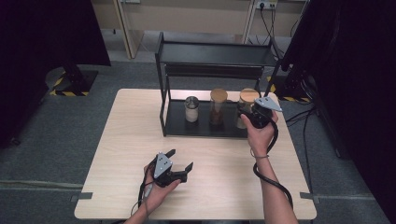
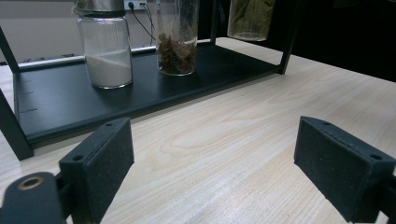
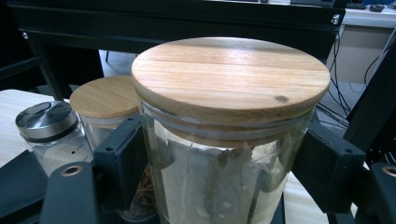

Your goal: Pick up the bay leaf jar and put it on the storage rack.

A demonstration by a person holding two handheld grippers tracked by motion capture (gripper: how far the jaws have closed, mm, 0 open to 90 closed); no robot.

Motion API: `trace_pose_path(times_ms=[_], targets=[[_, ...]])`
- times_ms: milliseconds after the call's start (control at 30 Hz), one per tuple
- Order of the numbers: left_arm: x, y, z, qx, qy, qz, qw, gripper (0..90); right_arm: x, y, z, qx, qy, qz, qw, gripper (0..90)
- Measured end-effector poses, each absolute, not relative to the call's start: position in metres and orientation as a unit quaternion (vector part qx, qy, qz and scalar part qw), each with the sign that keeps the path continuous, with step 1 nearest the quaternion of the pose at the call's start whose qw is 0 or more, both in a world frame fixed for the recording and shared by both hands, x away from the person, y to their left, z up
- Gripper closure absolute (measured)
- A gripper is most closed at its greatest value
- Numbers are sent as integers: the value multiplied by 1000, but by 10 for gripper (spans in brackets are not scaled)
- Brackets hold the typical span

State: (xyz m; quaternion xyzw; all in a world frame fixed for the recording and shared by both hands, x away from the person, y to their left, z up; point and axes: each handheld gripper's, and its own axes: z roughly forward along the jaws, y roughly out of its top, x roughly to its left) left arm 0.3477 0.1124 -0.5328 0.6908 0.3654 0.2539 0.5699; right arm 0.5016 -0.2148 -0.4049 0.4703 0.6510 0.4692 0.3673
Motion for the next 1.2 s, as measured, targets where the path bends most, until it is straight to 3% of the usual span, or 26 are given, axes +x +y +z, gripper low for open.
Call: trace_pose_path(times_ms=[1200], targets=[[348, 113, -533, 690, 366, 252, 571, 118, 529, -211, -405, 489, 648, 455, 367, 250]])
